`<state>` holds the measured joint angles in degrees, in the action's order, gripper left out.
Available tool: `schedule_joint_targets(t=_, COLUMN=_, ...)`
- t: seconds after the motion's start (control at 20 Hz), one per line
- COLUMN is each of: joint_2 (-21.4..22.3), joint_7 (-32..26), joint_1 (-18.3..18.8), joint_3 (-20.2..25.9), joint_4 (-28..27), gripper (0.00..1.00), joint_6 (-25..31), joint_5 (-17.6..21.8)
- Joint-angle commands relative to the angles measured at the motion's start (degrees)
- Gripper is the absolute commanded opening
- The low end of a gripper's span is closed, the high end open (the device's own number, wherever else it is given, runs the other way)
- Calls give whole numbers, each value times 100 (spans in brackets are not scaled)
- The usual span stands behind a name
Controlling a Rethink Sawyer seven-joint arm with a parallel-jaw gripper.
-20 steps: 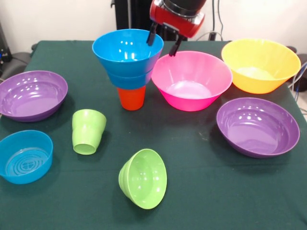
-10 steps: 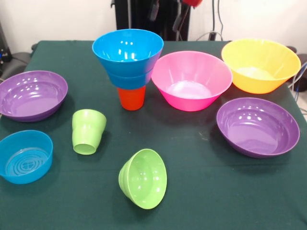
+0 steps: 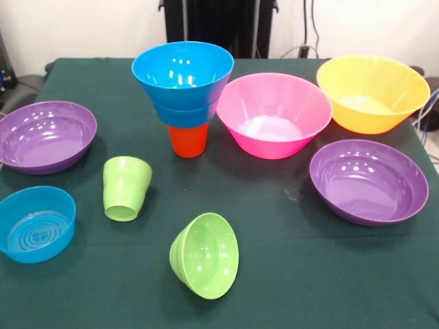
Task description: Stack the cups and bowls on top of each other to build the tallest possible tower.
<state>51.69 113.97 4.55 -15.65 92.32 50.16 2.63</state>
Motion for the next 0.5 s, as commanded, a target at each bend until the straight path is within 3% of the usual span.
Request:
schedule_joint_targets(t=0.05, joint_2=-241, joint_7=-2099, joint_1=1195, joint_3=1078, joint_4=-288, gripper=100, joint_6=786, joint_5=360)
schedule_joint_targets(t=0.35, joint_2=-360, joint_7=-2781, joint_1=1984, joint_3=1663, joint_4=-613, gripper=100, joint_6=956, joint_5=653)
schedule_joint_targets(t=0.5, joint_2=-162, joint_7=-3048, joint_1=2283, joint_3=1857, joint_4=-389, gripper=100, joint_6=982, joint_5=727)
